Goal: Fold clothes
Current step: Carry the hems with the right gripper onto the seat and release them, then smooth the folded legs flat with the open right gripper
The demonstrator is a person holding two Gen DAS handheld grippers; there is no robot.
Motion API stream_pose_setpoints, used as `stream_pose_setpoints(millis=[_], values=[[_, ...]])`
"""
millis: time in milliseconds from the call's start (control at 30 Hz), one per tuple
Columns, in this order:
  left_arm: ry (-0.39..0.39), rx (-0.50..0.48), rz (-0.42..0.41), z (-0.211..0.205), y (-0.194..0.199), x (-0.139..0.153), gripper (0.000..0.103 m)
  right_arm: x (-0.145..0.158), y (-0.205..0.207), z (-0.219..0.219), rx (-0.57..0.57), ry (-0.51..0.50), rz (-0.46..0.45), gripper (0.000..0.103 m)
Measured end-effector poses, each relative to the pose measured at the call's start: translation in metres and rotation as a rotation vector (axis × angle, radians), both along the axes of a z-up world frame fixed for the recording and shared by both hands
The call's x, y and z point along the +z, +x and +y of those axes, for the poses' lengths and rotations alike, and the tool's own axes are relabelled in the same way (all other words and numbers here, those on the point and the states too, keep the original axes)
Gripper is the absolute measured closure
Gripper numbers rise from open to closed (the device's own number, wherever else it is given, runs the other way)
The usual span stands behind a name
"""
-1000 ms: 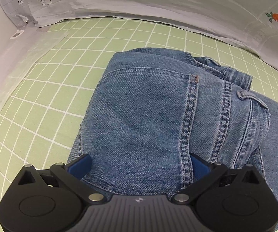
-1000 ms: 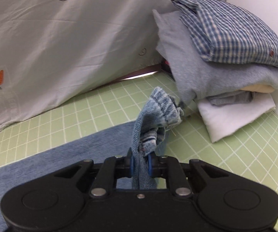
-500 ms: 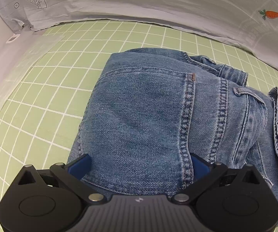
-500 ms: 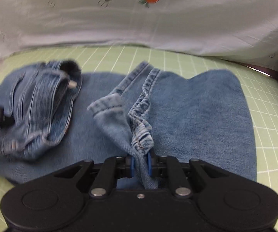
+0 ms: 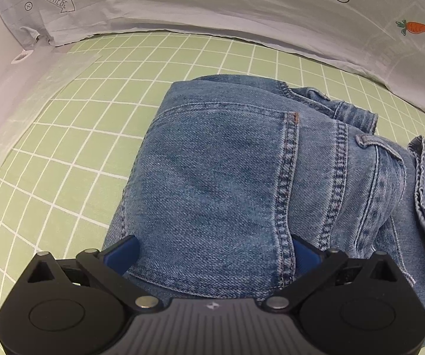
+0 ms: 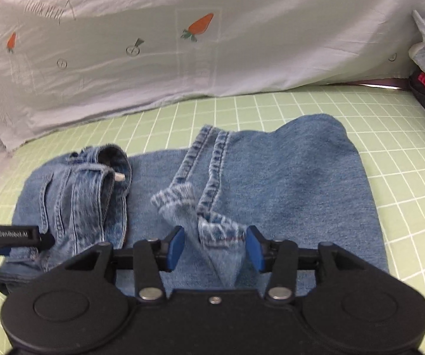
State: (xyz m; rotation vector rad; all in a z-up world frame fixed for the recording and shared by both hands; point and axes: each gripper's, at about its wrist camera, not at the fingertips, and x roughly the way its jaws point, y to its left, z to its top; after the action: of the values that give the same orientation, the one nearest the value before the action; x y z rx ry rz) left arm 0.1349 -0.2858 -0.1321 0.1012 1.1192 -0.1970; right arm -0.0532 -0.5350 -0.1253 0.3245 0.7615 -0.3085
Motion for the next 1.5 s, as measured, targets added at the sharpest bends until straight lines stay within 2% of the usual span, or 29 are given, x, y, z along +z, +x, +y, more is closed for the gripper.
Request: stream_pose_setpoints(millis=[100,133,167,267,367,533,700,900,1067,1167,1367,1500], values=[[-0.022,-0.003,0.009,0.005,-0.001,0.005,0.0,0.011,-0.003,-0.007,-0.065,-0.008,-0.053,0.04],[-0.033,0.001,0.006,0.008,-0.001,0.007,0.0,0.012,-0.001,-0.009,-0.084,-0.017,-0.057,0.033],[-0.037,0.009,0.001,0.011,-0.002,0.01,0.0,0.009,0.004,-0.011,-0.096,-0.039,-0.029,0.032],[-0.042,0.03,-0.017,0.021,-0.004,0.018,0.0,-0.009,0.024,-0.014,-0.113,-0.127,0.1,0.032],[-0.052,0.023,-0.025,0.028,-0.004,0.025,0.0,-0.029,0.034,-0.01,-0.069,-0.129,0.178,0.032],[-0.097,0.018,-0.04,0.033,-0.007,0.038,0.0,-0.047,0.028,0.006,-0.034,-0.128,0.219,0.024],[-0.101,0.008,-0.064,0.035,-0.009,0.048,0.0,-0.043,0.029,0.001,-0.041,-0.11,0.243,0.02],[-0.101,0.049,-0.116,0.049,-0.003,0.062,0.0,-0.04,0.032,0.007,-0.045,-0.148,0.268,0.016],[-0.013,0.109,-0.091,0.06,0.012,0.044,0.0,-0.033,0.038,0.006,-0.07,-0.139,0.249,0.015],[0.025,0.13,-0.041,0.066,0.017,0.028,0.0,-0.028,0.049,0.01,-0.061,-0.133,0.225,0.015],[-0.017,0.171,-0.006,0.075,0.018,0.015,0.0,-0.025,0.091,0.026,-0.039,-0.137,0.19,0.015],[-0.002,0.169,0.003,0.072,0.02,0.009,0.0,-0.038,0.117,0.031,-0.054,-0.14,0.233,0.017]])
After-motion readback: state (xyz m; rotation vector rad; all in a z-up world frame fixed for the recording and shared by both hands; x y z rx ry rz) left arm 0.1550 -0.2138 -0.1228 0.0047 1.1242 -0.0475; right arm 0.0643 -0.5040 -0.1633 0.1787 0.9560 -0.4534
